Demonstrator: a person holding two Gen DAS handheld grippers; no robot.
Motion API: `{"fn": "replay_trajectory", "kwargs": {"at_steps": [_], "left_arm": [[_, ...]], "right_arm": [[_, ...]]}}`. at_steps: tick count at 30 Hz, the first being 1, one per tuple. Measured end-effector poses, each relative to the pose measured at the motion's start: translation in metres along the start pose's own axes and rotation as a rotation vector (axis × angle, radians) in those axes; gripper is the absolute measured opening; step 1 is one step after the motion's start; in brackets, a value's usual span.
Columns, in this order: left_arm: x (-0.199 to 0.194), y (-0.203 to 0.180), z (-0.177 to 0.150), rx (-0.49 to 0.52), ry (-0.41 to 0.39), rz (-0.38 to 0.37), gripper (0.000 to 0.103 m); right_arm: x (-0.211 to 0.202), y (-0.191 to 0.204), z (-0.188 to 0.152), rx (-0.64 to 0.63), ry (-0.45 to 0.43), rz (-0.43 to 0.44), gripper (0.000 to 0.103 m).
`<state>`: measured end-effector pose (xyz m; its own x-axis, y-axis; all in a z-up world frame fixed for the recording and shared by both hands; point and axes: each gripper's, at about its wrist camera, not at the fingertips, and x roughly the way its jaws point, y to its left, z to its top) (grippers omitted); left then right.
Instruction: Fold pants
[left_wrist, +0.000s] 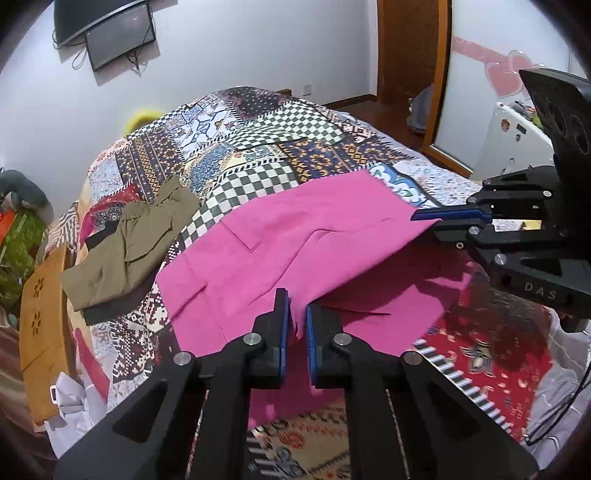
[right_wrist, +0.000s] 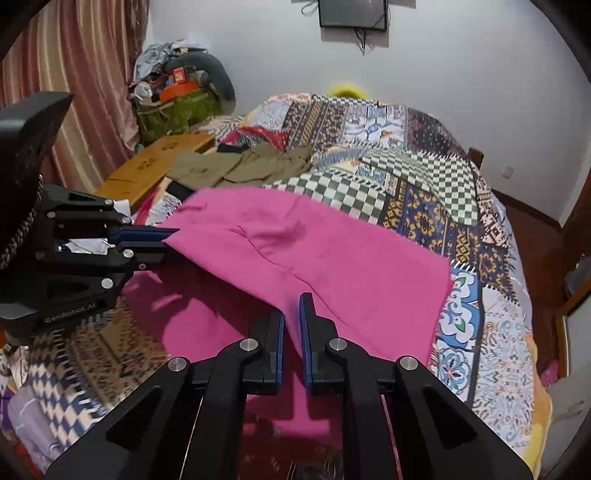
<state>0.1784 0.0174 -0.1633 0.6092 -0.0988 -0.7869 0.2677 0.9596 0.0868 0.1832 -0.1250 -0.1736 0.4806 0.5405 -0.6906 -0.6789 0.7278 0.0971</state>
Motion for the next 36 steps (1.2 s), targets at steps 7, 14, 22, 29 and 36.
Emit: {"fn": "replay_trajectory", "kwargs": {"at_steps": [7,14,22,29,36], "left_arm": [[-0.004,-0.011,-0.012,-0.021,0.030,-0.063,0.009],[0.006,-0.016,-0.028,-0.042,0.092,-0.102,0.009],[-0.012,-0.009,-0.034,-0.093,0.082,-0.156,0.011],[-0.035,0.006,-0.025,-0.138,0.022,-0.147,0.014],[-0.023,0.031,-0.005,-0.242,0.014,-0.110,0.021]], "right_arm": [[-0.011,-0.003,-0.013,0.014,0.024,0.016,0.007],[-0.002,-0.005,-0.032,0.077,0.096,0.054,0.008],[-0.010,-0.005,-0.035,0.134,0.128,0.102,0.024],[-0.032,-0.005,-0.025,0.141,0.036,0.098,0.036],[-0.013,-0.006,-0.008,0.194,0.036,0.122,0.036]]}}
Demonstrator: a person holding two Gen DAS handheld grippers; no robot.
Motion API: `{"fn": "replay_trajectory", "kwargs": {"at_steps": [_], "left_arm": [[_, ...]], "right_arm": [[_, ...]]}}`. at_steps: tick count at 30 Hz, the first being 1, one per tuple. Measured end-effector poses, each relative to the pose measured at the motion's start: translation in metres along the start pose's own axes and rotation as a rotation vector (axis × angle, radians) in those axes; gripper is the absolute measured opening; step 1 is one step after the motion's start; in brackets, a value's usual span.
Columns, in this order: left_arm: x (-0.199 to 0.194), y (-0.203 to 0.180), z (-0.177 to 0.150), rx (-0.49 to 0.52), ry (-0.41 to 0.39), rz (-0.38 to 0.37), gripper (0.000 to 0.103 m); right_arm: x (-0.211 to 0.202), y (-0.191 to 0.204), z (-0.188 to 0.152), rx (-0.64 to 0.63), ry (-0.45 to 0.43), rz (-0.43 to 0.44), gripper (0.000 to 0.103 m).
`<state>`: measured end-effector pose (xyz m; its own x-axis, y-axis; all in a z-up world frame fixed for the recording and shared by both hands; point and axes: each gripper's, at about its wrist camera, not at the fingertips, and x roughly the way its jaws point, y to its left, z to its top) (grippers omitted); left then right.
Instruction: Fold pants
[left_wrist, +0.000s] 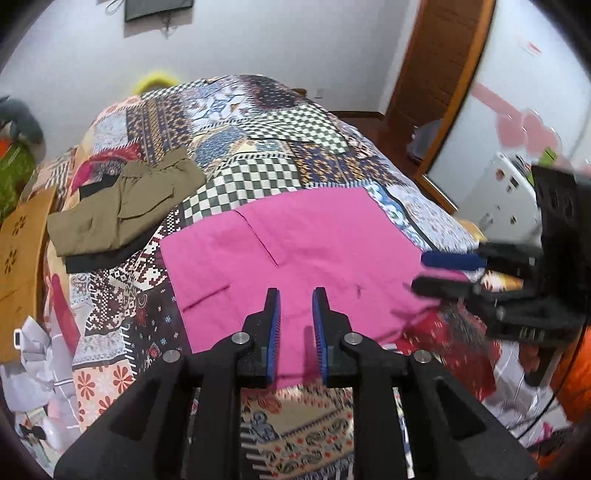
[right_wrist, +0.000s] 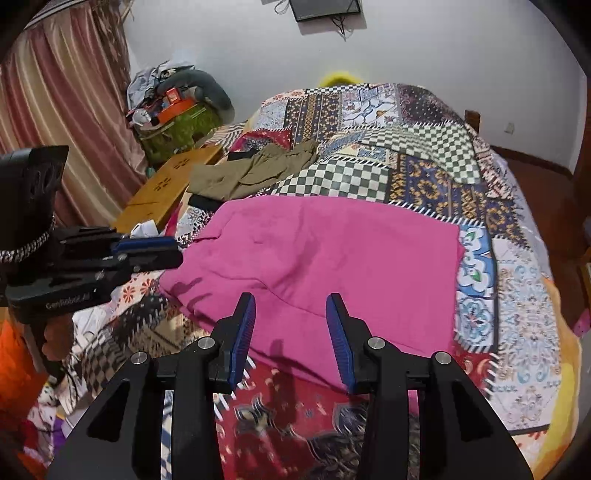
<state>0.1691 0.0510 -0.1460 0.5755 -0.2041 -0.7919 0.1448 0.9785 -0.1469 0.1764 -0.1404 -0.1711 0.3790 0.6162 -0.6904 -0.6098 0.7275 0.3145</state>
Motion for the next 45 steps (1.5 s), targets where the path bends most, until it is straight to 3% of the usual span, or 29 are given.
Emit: {"fn": "replay_trajectory", "kwargs": {"at_steps": [2,6,8,10,13,16,22,30,35,37,40,45], "left_arm": [[0.010,0.006,0.002,-0.033,0.017,-0.011,0.027],[0.033,0.015,-0.007,-0.076,0.089,-0.026,0.028],[0.045,0.018,-0.017,-0.073,0.126,0.004,0.028],[0.047,0.020,-0.025,-0.061,0.116,0.008,0.028],[0.042,0.022,-0.030,-0.049,0.099,0.017,0.028],[0.041,0.025,-0.034,-0.032,0.100,0.100,0.028],[0.033,0.034,-0.043,-0.051,0.086,0.079,0.030],[0.030,0.031,-0.048,-0.008,0.074,0.122,0.032],[0.024,0.039,-0.054,-0.052,0.072,0.118,0.034],[0.022,0.044,-0.057,-0.066,0.073,0.144,0.042],[0.021,0.055,-0.059,-0.106,0.088,0.133,0.042],[0.011,0.074,-0.051,-0.146,0.078,0.181,0.042]], "right_arm": [[0.010,-0.001,0.002,0.022,0.021,0.019,0.036],[0.034,-0.005,-0.002,0.054,0.075,0.024,0.036],[0.043,-0.010,-0.007,0.067,0.106,0.022,0.036],[0.051,-0.018,-0.014,0.082,0.139,0.011,0.036],[0.043,-0.030,-0.024,0.096,0.121,0.012,0.036],[0.031,-0.041,-0.030,0.117,0.114,-0.022,0.036],[0.015,-0.060,-0.044,0.146,0.107,-0.086,0.036],[0.005,-0.084,-0.057,0.210,0.104,-0.128,0.036],[-0.001,-0.099,-0.067,0.262,0.106,-0.142,0.037],[-0.004,-0.100,-0.070,0.270,0.107,-0.150,0.037],[-0.006,-0.103,-0.071,0.278,0.109,-0.148,0.038],[-0.008,-0.098,-0.061,0.241,0.119,-0.185,0.038]]}}
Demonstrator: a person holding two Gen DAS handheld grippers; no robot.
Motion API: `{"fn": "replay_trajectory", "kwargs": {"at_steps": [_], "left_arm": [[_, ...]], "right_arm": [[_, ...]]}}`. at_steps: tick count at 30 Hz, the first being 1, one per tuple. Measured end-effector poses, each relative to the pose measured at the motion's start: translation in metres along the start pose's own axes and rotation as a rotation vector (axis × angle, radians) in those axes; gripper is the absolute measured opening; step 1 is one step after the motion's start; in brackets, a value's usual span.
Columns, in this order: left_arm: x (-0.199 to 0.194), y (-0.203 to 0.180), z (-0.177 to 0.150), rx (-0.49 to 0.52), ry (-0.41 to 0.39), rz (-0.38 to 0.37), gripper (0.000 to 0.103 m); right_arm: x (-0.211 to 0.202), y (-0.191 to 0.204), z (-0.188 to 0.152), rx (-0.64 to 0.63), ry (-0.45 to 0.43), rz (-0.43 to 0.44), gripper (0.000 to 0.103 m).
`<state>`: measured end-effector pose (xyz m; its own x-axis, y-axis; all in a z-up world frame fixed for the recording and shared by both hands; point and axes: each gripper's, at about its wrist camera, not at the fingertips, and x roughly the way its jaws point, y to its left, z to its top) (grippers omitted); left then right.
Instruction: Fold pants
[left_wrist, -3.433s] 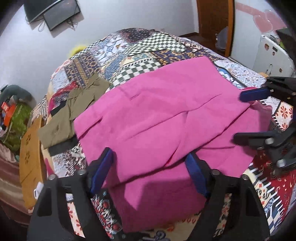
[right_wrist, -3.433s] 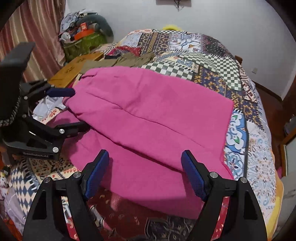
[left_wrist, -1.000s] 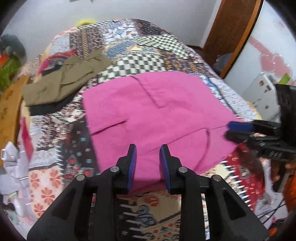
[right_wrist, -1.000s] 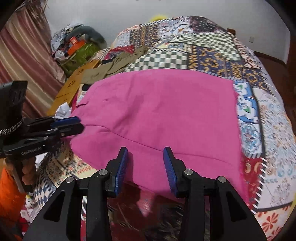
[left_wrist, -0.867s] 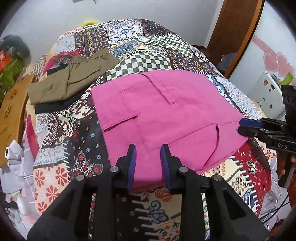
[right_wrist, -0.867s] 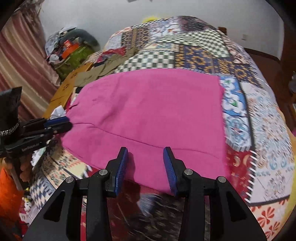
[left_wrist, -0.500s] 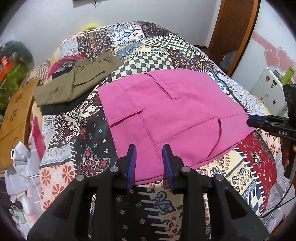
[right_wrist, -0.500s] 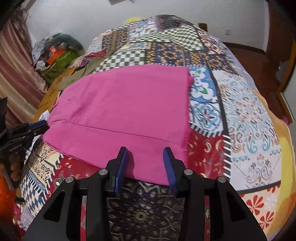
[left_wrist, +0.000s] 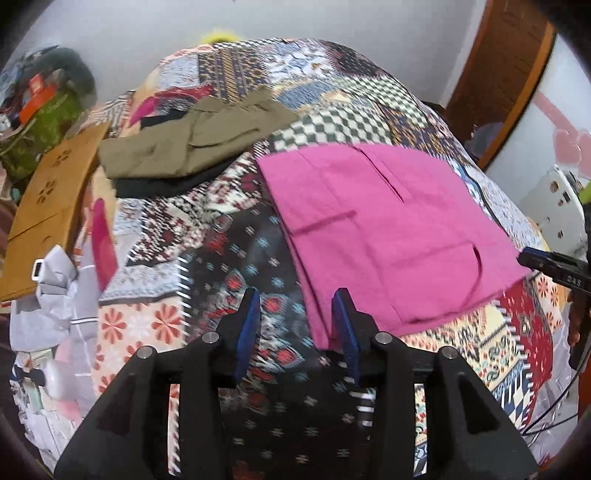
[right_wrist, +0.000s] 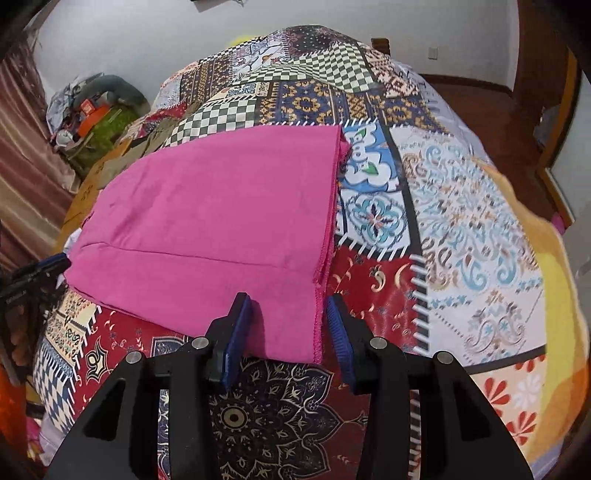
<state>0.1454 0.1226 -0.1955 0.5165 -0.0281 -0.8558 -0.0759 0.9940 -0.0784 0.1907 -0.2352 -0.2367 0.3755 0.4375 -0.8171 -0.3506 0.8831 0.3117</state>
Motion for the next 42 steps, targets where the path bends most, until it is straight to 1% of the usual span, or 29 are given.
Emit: {"fn": "replay_trajectory", "kwargs": {"at_steps": [1,3,5,10,15,17,19,22,24,27,30,32,34,35,39,40,41,42], "left_arm": [[-0.002,0.003,0.005,-0.005,-0.010,0.010,0.042],[-0.005,0.006,0.015,-0.011,-0.027,0.018,0.044],[-0.007,0.007,0.030,-0.021,-0.051,0.023,0.051],[-0.002,0.006,0.064,-0.026,-0.096,0.034,0.062],[0.016,0.000,0.095,-0.010,-0.110,0.045,0.063],[0.025,-0.001,0.102,-0.004,-0.110,0.054,0.066],[0.035,0.000,0.108,0.000,-0.101,0.063,0.067],[0.054,0.004,0.116,-0.008,-0.073,0.068,0.067],[0.067,0.008,0.120,-0.025,-0.049,0.067,0.067],[0.087,0.018,0.124,-0.066,-0.003,0.048,0.067],[0.104,0.025,0.123,-0.094,0.037,0.035,0.067],[0.114,0.028,0.120,-0.122,0.062,-0.003,0.070],[0.120,0.029,0.117,-0.145,0.077,-0.046,0.076],[0.124,0.028,0.116,-0.155,0.087,-0.060,0.077],[0.129,0.024,0.115,-0.146,0.087,-0.070,0.077],[0.130,0.024,0.115,-0.143,0.086,-0.074,0.075],[0.130,0.024,0.115,-0.138,0.081,-0.088,0.067],[0.130,0.024,0.115,-0.137,0.080,-0.106,0.061]], "right_arm": [[-0.002,0.001,0.003,-0.005,-0.005,-0.002,0.041],[-0.010,0.001,0.010,-0.006,-0.033,0.006,0.040],[-0.017,0.001,0.020,-0.006,-0.064,0.012,0.041],[-0.027,0.003,0.048,-0.014,-0.135,0.019,0.041],[-0.018,0.000,0.070,-0.010,-0.160,0.011,0.041],[-0.009,-0.004,0.079,-0.008,-0.156,0.004,0.041],[0.003,-0.009,0.088,-0.007,-0.147,-0.005,0.041],[0.018,-0.016,0.098,-0.005,-0.123,-0.012,0.042],[0.032,-0.022,0.105,0.003,-0.107,-0.018,0.045],[0.052,-0.028,0.117,0.006,-0.090,-0.028,0.049],[0.073,-0.033,0.129,-0.009,-0.075,-0.058,0.050],[0.086,-0.035,0.137,-0.011,-0.061,-0.064,0.050],[0.099,-0.038,0.143,-0.004,-0.046,-0.041,0.050],[0.106,-0.040,0.145,0.008,-0.033,-0.024,0.050],[0.130,-0.043,0.150,0.035,0.011,-0.001,0.050],[0.134,-0.042,0.151,0.033,0.019,0.000,0.049],[0.136,-0.041,0.150,0.025,0.023,0.001,0.047],[0.137,-0.038,0.150,0.011,0.022,0.002,0.040]]}}
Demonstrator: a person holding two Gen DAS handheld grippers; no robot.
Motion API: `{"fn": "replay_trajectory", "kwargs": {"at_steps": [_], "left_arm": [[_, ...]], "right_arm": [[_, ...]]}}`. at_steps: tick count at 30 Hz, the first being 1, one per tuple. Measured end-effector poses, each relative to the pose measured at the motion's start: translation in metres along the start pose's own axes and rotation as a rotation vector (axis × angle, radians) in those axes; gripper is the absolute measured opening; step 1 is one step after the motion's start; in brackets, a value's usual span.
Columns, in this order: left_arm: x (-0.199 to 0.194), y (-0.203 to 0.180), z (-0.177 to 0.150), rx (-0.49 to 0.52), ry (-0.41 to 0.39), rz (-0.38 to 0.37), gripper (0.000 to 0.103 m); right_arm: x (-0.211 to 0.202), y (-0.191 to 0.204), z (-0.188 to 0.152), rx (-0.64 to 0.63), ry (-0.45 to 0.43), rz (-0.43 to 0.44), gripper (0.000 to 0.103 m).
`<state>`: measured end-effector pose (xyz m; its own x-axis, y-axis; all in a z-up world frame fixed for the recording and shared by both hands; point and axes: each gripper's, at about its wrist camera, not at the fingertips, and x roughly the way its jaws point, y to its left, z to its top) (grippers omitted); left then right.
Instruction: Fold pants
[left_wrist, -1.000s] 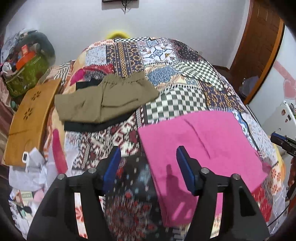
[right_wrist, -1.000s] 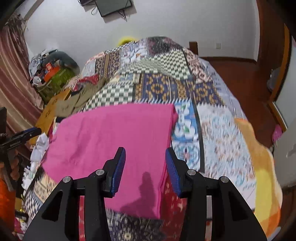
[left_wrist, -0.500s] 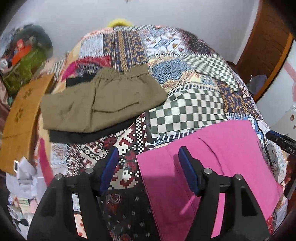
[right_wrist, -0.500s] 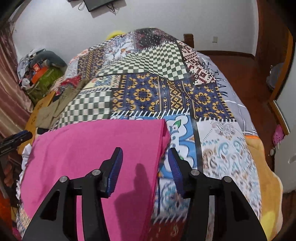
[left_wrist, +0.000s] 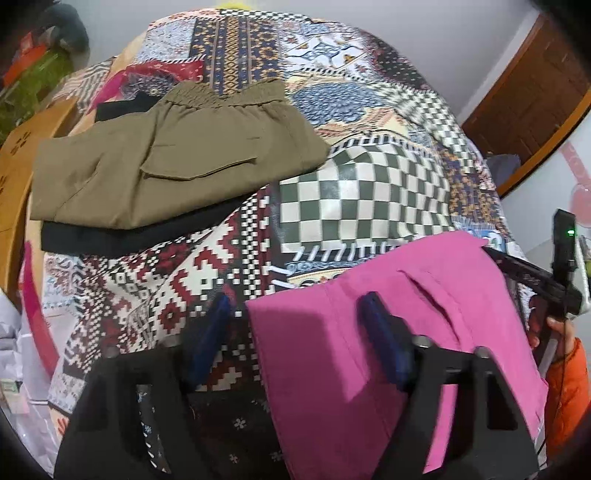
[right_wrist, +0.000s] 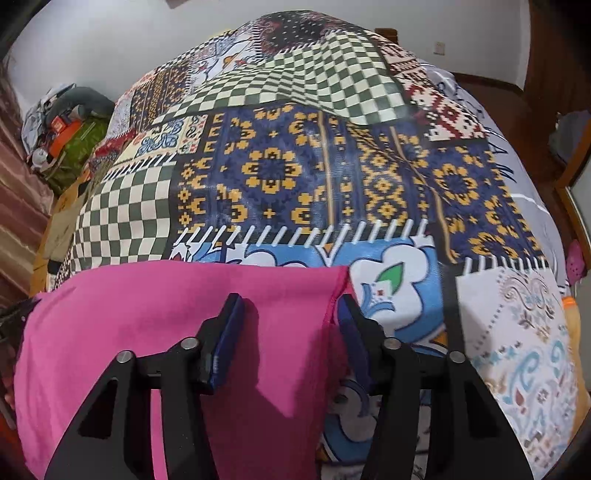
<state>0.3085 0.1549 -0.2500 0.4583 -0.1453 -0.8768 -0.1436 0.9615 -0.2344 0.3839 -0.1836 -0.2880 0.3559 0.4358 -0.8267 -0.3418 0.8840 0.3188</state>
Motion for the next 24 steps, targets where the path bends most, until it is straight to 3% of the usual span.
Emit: {"fn": "replay_trajectory", "kwargs": {"at_steps": [3,4,7,12,19,23,24], "left_arm": [[-0.002,-0.006,-0.001,0.034,-0.017,0.023,0.047],[-0.002,-0.007,-0.002,0.047,-0.024,0.031,0.045],[-0.003,-0.010,-0.005,0.068,-0.039,0.060,0.044],[-0.001,-0.009,-0.004,0.070,-0.047,0.088,0.044],[-0.012,-0.016,-0.002,0.107,-0.055,0.157,0.048],[-0.030,-0.023,0.001,0.126,-0.077,0.175,0.049],[-0.035,-0.025,0.001,0.129,-0.081,0.167,0.049]], "right_arm": [[0.001,0.008,0.000,-0.046,0.003,-0.028,0.022],[0.002,0.010,0.000,-0.066,0.000,-0.041,0.015],[0.005,0.017,-0.001,-0.139,-0.008,-0.099,0.008],[0.009,0.021,-0.004,-0.193,-0.005,-0.190,0.006],[-0.007,0.028,-0.003,-0.212,-0.005,-0.242,0.006],[-0.042,0.041,-0.006,-0.236,-0.047,-0.205,0.010],[-0.051,0.045,-0.006,-0.238,-0.058,-0.186,0.015]]}}
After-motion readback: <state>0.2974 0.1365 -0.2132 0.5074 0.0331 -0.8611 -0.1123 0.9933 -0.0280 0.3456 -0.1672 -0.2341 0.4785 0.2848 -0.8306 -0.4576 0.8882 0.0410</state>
